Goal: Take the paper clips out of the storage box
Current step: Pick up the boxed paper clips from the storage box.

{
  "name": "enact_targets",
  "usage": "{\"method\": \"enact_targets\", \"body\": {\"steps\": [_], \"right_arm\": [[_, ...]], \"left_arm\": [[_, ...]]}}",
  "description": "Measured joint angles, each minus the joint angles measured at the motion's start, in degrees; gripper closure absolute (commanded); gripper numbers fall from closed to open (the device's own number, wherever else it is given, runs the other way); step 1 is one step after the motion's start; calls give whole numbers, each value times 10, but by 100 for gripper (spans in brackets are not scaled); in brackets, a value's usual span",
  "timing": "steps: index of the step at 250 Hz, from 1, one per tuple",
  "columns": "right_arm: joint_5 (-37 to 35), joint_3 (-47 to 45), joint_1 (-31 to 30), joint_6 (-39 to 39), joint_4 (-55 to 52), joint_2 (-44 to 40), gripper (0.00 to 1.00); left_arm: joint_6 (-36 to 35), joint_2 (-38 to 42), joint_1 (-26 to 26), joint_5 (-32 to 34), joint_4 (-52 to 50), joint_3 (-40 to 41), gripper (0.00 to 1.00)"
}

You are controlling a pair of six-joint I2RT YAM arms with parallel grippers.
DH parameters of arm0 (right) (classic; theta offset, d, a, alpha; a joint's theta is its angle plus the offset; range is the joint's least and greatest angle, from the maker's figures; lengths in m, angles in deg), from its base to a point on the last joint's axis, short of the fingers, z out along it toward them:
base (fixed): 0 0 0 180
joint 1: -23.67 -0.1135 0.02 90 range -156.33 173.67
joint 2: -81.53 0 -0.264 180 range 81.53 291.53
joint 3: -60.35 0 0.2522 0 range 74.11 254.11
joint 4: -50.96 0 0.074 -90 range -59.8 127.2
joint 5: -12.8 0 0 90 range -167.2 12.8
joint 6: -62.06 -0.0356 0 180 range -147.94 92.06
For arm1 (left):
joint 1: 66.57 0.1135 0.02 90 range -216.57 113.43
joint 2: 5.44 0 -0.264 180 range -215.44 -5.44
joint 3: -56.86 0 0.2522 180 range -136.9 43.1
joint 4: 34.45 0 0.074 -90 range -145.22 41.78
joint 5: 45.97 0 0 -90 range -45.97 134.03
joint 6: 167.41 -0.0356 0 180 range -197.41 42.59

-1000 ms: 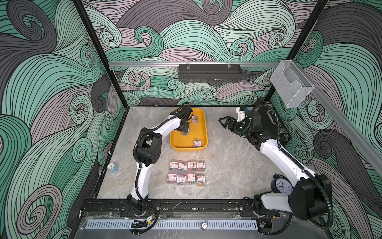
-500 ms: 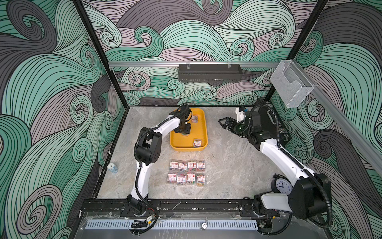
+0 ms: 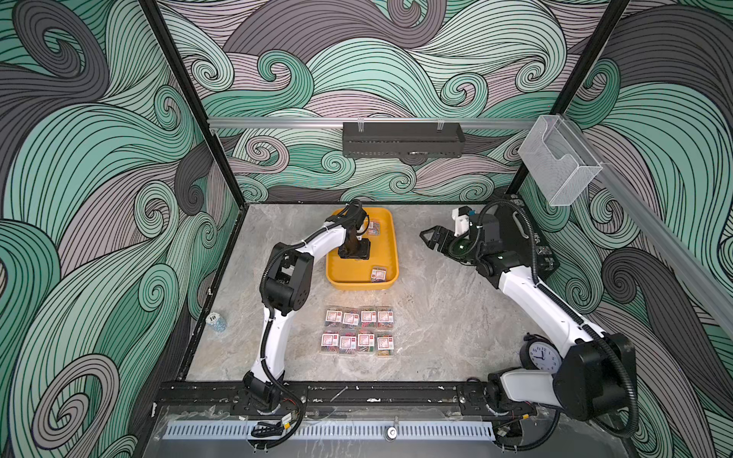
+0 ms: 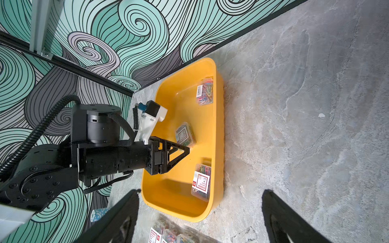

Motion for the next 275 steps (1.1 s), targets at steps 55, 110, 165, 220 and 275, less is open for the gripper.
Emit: {"method": "enact_targets", "body": {"steps": [55,110,165,220,275], "right_arm": [[0,0,0,2,0,0,10],[0,0,0,5,0,0,10],[0,0,-2,7,0,0,10],[-3,0,-18,13,-1,7,10],[-11,8,-37,23,-10,27,10]], "left_arm": [[2,-37,-6,-70,17,-57,38],[0,-40,-9,-65,16,-68,37],[0,-33,-1,-5,0,-68,37],[1,-9,22,25,0,-29,36],[2,-2,28,43,0,-23,34]]}}
